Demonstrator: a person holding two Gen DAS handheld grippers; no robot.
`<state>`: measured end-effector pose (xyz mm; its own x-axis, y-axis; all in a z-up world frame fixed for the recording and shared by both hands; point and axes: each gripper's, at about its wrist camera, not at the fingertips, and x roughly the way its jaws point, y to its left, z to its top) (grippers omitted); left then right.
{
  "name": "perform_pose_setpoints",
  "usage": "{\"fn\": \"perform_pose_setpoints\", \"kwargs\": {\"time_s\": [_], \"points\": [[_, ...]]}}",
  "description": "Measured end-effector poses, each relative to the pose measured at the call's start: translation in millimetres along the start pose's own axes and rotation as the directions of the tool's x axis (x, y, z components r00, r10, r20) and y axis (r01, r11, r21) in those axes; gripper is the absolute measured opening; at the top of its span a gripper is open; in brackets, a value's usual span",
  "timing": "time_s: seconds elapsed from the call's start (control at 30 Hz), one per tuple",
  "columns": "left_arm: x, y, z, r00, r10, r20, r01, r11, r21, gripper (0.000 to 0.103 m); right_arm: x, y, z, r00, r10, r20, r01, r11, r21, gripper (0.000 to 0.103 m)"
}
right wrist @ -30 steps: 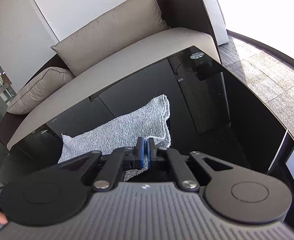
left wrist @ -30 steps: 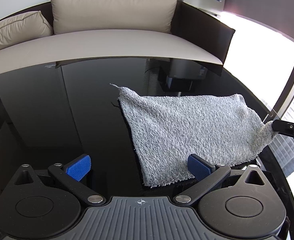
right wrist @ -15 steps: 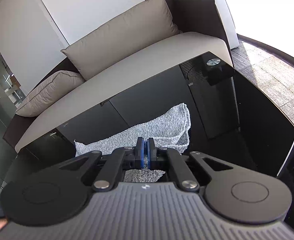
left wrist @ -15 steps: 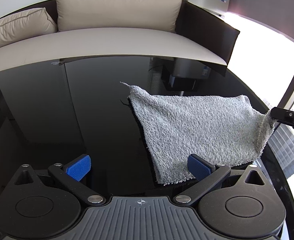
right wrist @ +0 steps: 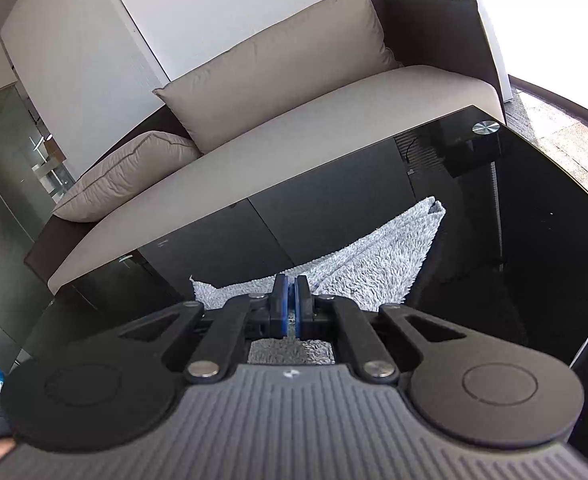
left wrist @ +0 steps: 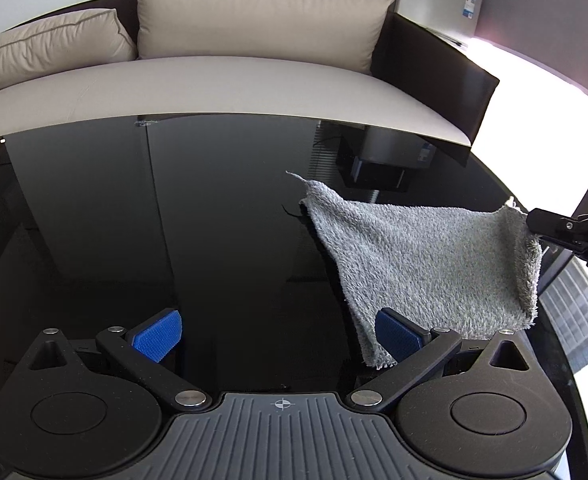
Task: Fold towel
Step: 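Lift the gripped towel corner with the right gripper, then carry the lifted towel corner over the towel with the right gripper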
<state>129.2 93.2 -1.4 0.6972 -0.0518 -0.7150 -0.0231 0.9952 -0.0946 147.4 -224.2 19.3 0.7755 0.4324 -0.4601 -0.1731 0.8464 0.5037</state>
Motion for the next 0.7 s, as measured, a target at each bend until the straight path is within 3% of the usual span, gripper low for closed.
{"fn": "perform_pose_setpoints", "kwargs": {"time_s": [0.7], "points": [[-9,30,2,1.0,0.019,-0.008,-0.019,0.999,-0.049,0.102,24,83,-26,0.975,0.191,-0.116,-0.209,0.963,-0.17,0.003]]}}
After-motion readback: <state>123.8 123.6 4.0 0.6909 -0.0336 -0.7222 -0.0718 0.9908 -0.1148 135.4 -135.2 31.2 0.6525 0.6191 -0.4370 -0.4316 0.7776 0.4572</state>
